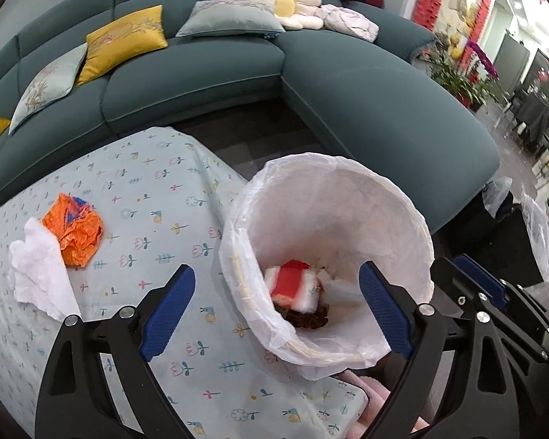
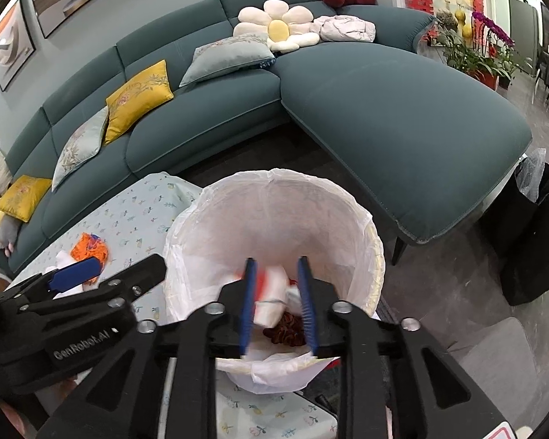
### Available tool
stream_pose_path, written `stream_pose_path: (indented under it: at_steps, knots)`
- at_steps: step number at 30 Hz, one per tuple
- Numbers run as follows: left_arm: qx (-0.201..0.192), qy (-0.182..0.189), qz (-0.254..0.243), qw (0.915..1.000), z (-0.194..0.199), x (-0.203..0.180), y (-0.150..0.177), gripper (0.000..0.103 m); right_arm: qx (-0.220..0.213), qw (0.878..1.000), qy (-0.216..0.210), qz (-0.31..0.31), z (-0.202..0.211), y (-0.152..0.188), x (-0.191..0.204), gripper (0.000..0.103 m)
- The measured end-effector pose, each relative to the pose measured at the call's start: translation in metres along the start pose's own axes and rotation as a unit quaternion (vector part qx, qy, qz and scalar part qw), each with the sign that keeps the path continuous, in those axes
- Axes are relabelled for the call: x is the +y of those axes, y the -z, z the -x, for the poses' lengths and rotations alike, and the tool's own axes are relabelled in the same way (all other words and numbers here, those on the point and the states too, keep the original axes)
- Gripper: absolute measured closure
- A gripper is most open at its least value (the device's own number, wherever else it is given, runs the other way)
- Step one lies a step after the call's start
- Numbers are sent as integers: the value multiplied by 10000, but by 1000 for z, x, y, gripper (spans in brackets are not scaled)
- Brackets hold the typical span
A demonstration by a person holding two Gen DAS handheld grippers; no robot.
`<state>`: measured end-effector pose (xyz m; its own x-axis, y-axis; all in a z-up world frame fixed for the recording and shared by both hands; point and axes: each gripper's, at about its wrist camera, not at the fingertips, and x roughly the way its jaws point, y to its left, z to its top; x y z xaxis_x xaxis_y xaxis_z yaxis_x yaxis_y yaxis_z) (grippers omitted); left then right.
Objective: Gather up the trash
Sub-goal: 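Carry cup and grey pouch over the bin and release both, then move both grippers back to the white towel on the table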
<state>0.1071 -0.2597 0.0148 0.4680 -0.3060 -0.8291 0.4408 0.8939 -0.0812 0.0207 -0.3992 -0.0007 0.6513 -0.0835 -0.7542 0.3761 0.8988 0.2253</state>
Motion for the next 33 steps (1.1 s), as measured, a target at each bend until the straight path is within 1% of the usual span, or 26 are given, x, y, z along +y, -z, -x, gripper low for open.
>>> stream_pose_path:
  at_steps: [2,7,9,11,15,20,26,33]
  knots:
    - [-7,-44,44,10000,1,5,2,16,-6,10000,-7,18,0,0,2,70]
    - [-41,-140,204,9997,7,22,7,16,-19,9999,-23,136,4,1,10,69]
    - [-56,-169,239,9996,10,26,9,16,-20,9999,-49,143,6,2,15,68]
    - [-78,-203,284,9994,14,32,11,16,-25,9998,-73,163,8,4,20,63]
    - [-129,-260,399,9988,23,47,15,16,13,9995,-115,279,10,8,34,63]
    - [-169,-340,585,9976,32,68,20,16,61,9988,-199,443,13,13,57,61]
    - [-209,-497,806,9953,43,103,30,16,114,9974,-328,638,15,18,89,60]
    - [-146,-775,1212,9895,53,154,48,16,223,9939,-514,953,14,28,137,60]
